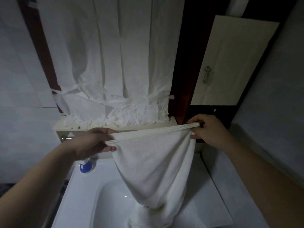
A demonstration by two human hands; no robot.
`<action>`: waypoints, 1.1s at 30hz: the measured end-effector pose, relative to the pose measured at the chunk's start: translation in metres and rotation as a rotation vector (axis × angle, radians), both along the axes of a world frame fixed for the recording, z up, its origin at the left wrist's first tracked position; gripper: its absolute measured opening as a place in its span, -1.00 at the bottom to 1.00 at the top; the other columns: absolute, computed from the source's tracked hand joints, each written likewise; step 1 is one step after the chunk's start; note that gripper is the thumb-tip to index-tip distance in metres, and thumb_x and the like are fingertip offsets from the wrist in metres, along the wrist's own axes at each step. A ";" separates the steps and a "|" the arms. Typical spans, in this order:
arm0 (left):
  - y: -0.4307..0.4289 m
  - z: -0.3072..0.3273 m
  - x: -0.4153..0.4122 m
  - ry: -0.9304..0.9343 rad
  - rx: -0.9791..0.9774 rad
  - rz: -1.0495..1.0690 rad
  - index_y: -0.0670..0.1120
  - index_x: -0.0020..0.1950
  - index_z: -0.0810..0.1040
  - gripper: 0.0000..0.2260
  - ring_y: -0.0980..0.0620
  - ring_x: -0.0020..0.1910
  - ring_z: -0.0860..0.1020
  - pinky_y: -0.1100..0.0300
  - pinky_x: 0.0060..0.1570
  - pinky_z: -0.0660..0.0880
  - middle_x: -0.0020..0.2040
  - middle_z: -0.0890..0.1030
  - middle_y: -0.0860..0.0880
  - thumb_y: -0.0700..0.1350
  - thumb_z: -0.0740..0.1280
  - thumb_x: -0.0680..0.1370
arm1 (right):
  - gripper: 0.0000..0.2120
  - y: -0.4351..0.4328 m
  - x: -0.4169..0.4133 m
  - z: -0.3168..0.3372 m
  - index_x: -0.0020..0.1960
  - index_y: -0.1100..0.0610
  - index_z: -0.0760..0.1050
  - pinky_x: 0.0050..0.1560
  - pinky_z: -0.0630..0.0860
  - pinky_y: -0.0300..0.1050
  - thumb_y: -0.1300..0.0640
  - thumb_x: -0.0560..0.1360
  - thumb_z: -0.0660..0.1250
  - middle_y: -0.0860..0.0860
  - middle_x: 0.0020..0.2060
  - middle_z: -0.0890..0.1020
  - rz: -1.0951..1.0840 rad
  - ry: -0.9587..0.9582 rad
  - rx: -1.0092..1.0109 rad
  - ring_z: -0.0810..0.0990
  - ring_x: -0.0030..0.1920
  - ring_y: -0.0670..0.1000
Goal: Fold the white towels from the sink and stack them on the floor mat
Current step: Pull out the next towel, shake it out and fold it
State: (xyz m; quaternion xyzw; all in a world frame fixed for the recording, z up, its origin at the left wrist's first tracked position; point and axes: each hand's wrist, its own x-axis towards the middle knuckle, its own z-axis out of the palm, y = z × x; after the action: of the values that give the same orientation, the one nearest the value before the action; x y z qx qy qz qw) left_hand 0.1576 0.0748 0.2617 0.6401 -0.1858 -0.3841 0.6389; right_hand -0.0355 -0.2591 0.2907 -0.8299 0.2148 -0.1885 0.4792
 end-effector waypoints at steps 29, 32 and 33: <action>-0.026 0.154 -0.035 -0.676 -0.496 0.785 -0.18 0.07 0.67 -0.77 0.04 -0.13 0.62 0.11 -0.08 0.57 -0.07 0.67 -0.10 -0.26 0.49 0.43 | -0.74 0.039 0.001 0.161 0.22 0.16 0.56 0.02 0.65 0.16 0.29 0.54 0.39 0.04 0.16 0.60 0.032 -0.686 0.428 0.63 0.15 0.10; -0.025 0.169 -0.034 -0.436 -0.605 0.705 -0.18 0.12 0.62 -0.82 -0.09 0.07 0.68 -0.02 0.14 0.61 0.03 0.66 -0.15 -0.29 0.42 0.53 | -0.75 0.044 0.001 0.168 0.21 0.21 0.60 0.04 0.65 0.17 0.28 0.53 0.40 0.12 0.18 0.62 0.036 -0.699 0.378 0.64 0.16 0.13; -0.023 0.171 -0.035 -0.379 -0.598 0.654 -0.17 0.16 0.59 -0.83 -0.10 0.12 0.67 -0.09 0.12 0.62 0.07 0.65 -0.15 -0.27 0.37 0.58 | -0.77 0.047 0.000 0.168 0.19 0.21 0.60 0.04 0.65 0.17 0.28 0.53 0.40 0.12 0.17 0.62 0.045 -0.705 0.359 0.64 0.16 0.13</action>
State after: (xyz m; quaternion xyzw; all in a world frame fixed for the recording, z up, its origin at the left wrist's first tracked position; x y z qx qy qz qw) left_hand 0.1231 0.0516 0.4330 0.5119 -0.1900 0.0307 0.8372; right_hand -0.0353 -0.2125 0.4585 -0.6216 0.0484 -0.4109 0.6651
